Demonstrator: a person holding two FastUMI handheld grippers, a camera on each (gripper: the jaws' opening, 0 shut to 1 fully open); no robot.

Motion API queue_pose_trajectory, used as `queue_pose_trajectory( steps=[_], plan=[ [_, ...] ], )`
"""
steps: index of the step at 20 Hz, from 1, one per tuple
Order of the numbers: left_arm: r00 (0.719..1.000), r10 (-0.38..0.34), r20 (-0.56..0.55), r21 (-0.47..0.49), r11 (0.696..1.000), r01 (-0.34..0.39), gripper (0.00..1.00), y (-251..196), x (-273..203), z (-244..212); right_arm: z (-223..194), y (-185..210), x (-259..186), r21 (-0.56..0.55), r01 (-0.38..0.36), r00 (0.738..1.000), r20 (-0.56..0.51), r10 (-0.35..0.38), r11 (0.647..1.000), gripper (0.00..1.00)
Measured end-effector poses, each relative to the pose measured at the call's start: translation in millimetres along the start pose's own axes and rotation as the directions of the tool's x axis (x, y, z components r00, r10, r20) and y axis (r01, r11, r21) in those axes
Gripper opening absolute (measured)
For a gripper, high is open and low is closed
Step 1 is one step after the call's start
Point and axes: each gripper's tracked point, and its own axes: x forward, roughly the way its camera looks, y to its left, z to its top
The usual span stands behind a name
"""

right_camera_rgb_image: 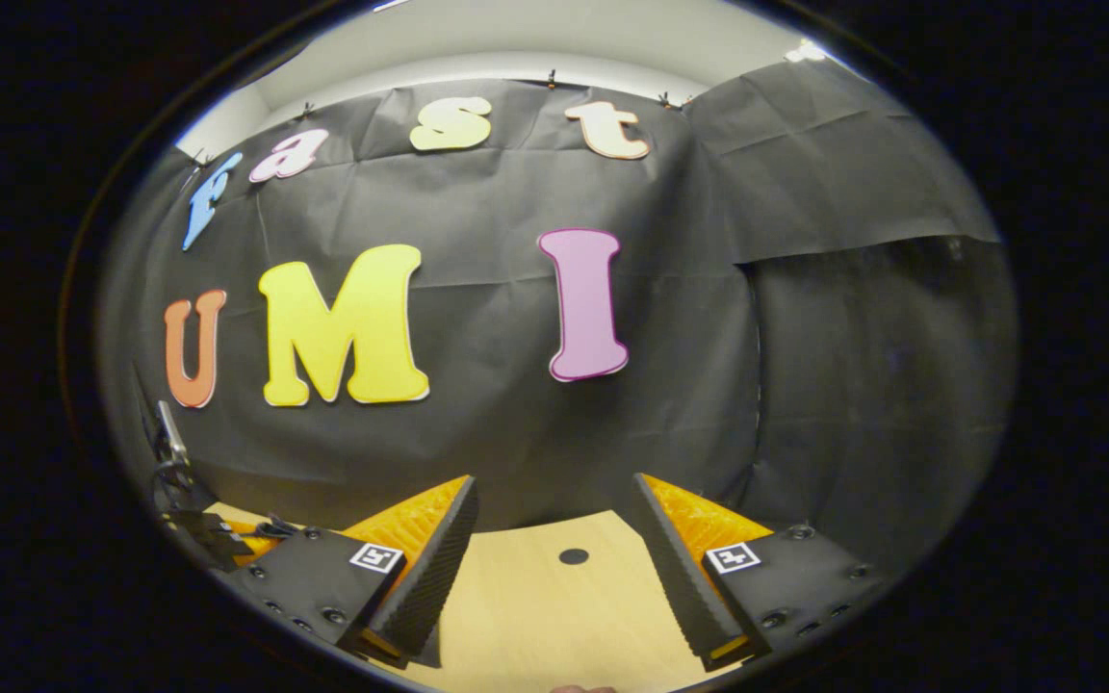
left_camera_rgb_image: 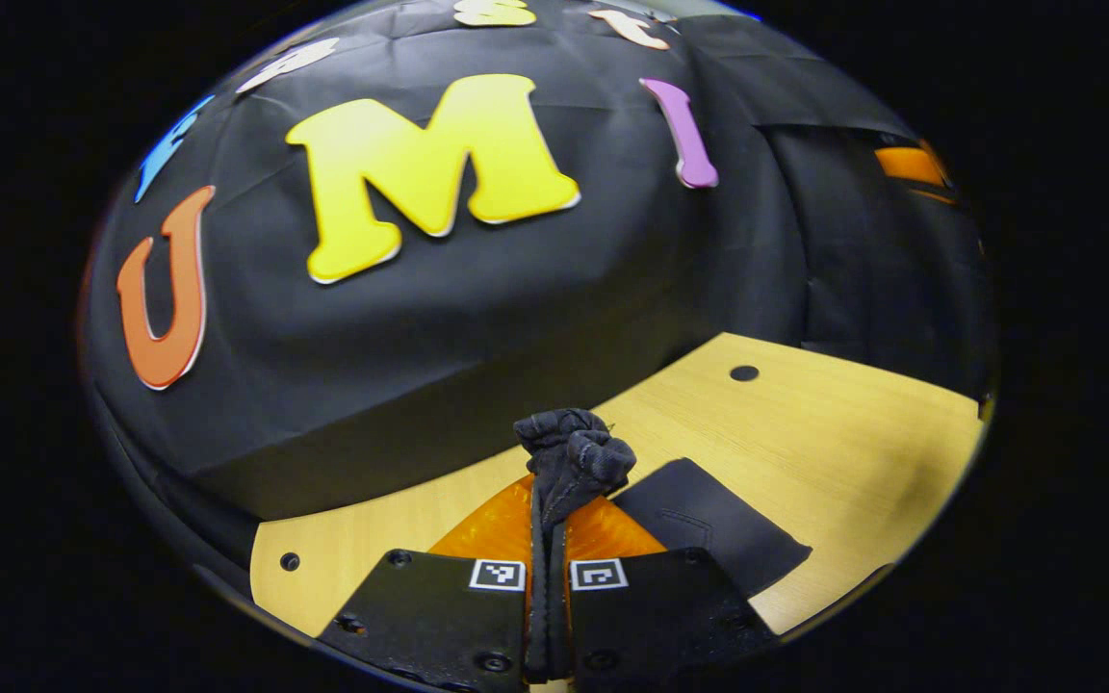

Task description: Grasp the waist and the cuffs of the jeans and fold them to make the two legs overlap; first hold the waist and fold one-third of the jeans toward the cuffs, then hold the cuffs and fold the remaining one-third in the same direction to finish folding.

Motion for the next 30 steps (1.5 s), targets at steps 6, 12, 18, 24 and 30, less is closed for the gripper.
queue_pose_trajectory(
  steps=[6, 12, 18, 24, 30],
  plan=[
    [0.990, -0.088, -0.108, 0.217, 0.970, 0.110, 0.03, -62.9, 10.3, -46.1, -8.4, -20.4, 0.6, 0.030, 0.040, 0.999, -0.018, -0.039, 0.999, 0.99],
    [0.963, -0.126, -0.239, 0.336, 0.920, 0.204, 0.05, -96.6, 12.9, -101.2, -19.9, -21.2, 3.1, 0.042, 0.039, 0.998, -0.045, -0.037, 0.998, 1.00],
    [0.966, -0.110, -0.233, 0.365, 0.911, 0.192, 0.15, -96.3, 17.9, -106.8, -20.5, -30.7, 1.8, 0.064, 0.053, 0.998, -0.050, -0.050, 0.997, 0.99],
    [0.975, -0.095, -0.202, 0.308, 0.939, 0.155, 0.93, -81.7, 6.6, -90.6, -29.0, -20.8, 3.4, 0.080, 0.033, 0.997, -0.071, -0.027, 0.996, 0.98],
    [0.974, -0.164, -0.155, 0.168, 0.967, 0.190, 0.98, -110.3, -23.7, -72.6, -27.2, 4.7, 1.5, 0.066, -0.021, 0.997, -0.070, 0.026, 0.998, 0.99]
  ],
)
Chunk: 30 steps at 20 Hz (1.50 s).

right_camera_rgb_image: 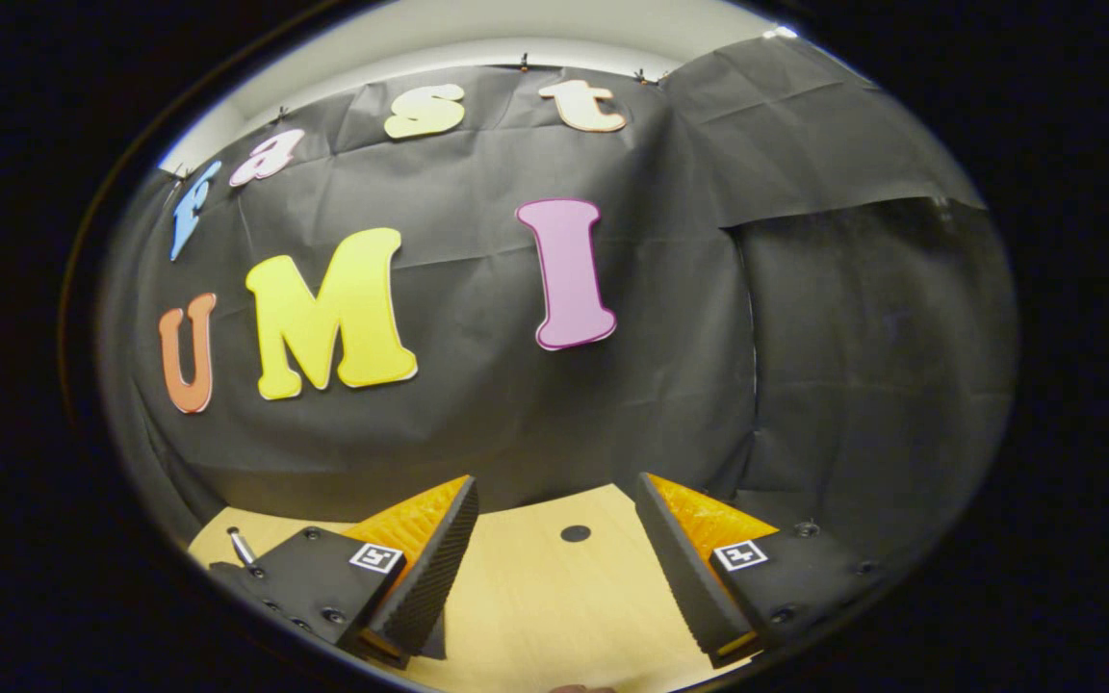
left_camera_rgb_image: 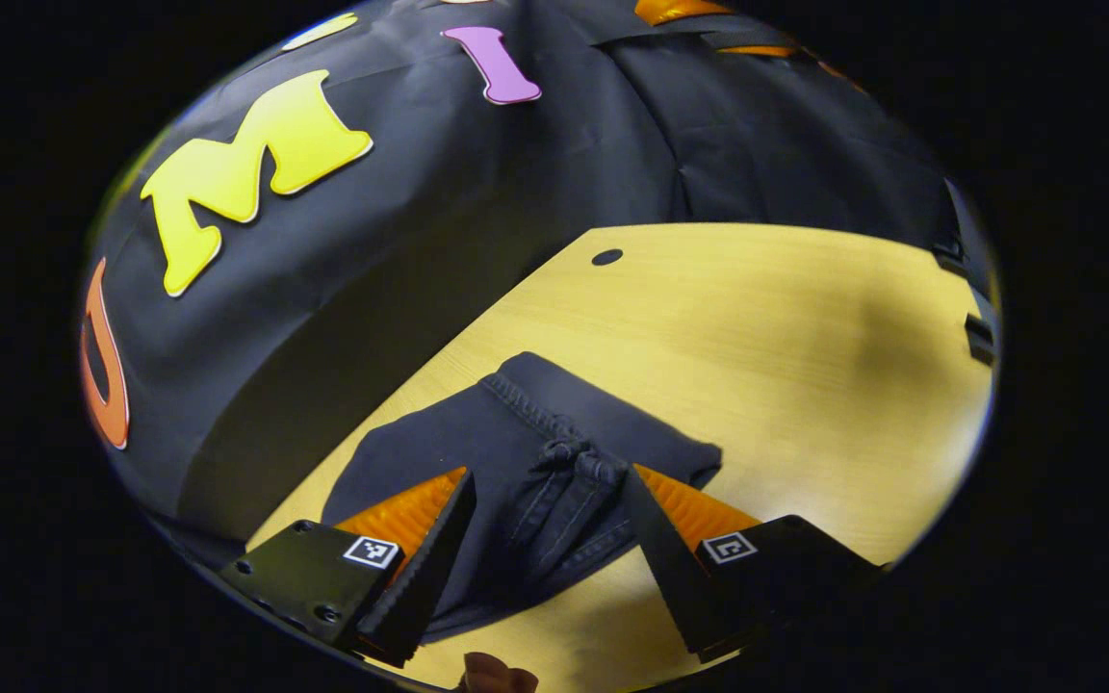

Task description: Grasp the waist and the cuffs of the jeans and fold them to make the two legs overlap; first hold the waist and fold one-third of the jeans toward the cuffs, then hold the cuffs and fold the remaining one-third in the same direction to finish folding.

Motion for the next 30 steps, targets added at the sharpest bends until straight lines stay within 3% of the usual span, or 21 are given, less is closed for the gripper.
queue_pose_trajectory(
  steps=[3, 6, 14, 18, 22, 29, 30],
  plan=[
    [0.994, 0.076, 0.079, -0.141, 0.988, -0.064, 0.98, 16.8, -26.1, 27.7, -5.8, 21.1, -1.2, -0.003, -0.049, 0.999, -0.015, 0.049, 0.999, 0.98],
    [0.981, 0.141, 0.130, -0.301, 0.949, -0.096, 0.99, 50.9, -63.3, 49.6, -12.8, 49.2, -3.2, -0.006, -0.107, 0.994, -0.027, 0.106, 0.994, 0.99],
    [0.898, 0.398, 0.185, -0.567, 0.790, -0.233, 0.99, 161.3, -173.4, 50.8, -16.8, 139.0, -22.6, -0.066, -0.258, 0.966, -0.030, 0.256, 0.964, 0.99],
    [0.853, 0.487, 0.189, -0.615, 0.736, -0.284, 1.00, 189.7, -222.2, 44.3, -10.3, 172.7, -40.6, -0.070, -0.307, 0.952, -0.017, 0.307, 0.949, 0.99],
    [0.812, 0.550, 0.197, -0.619, 0.712, -0.332, 1.00, 207.2, -256.3, 41.5, -3.5, 197.1, -57.0, -0.101, -0.329, 0.943, 0.005, 0.331, 0.939, 0.98],
    [0.768, 0.605, 0.212, -0.631, 0.684, -0.365, 1.00, 206.7, -316.3, 33.5, -9.8, 217.5, -92.5, -0.159, -0.351, 0.934, 0.011, 0.357, 0.923, 0.99],
    [0.765, 0.608, 0.213, -0.634, 0.682, -0.365, 0.94, 204.7, -320.8, 32.3, -12.9, 218.7, -97.4, -0.166, -0.355, 0.933, 0.005, 0.360, 0.920, 0.98]
  ],
)
